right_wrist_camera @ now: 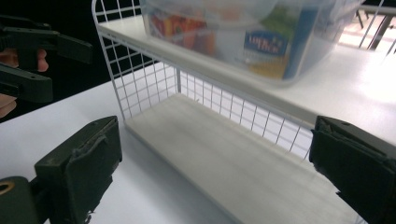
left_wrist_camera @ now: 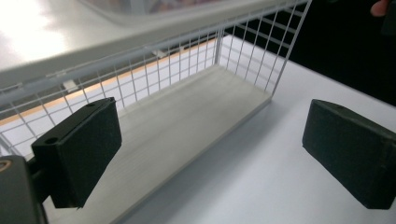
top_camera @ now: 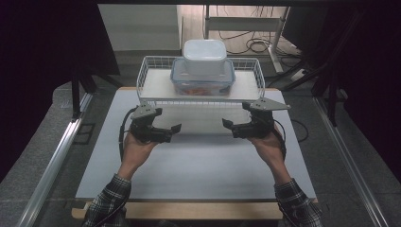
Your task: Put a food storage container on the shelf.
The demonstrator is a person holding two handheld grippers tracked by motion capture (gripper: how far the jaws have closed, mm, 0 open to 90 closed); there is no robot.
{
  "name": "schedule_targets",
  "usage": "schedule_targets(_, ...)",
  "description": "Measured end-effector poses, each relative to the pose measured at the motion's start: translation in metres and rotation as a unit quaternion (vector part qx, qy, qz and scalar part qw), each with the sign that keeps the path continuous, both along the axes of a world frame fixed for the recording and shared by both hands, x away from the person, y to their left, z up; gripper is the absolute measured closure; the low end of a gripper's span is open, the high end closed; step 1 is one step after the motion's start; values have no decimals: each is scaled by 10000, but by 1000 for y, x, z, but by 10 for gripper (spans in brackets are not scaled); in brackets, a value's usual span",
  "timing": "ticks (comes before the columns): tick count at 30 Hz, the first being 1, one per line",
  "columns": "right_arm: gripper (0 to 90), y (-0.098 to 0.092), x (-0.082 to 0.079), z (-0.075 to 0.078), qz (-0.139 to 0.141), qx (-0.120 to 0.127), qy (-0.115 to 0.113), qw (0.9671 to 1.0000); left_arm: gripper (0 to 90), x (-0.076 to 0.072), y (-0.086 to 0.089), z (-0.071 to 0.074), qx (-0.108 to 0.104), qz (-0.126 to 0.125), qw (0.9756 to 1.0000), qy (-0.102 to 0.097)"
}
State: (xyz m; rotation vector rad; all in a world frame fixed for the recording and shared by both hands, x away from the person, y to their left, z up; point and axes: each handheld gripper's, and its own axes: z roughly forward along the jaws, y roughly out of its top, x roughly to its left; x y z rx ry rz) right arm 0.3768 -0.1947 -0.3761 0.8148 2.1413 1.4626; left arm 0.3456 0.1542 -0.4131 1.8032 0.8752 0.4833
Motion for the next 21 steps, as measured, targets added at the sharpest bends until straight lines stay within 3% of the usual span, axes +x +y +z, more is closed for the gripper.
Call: schedule_targets(21, 27, -16, -7, -34, -97, -202, 481, 9986, 43, -11, 6, -32, 228, 38, 9990, 392)
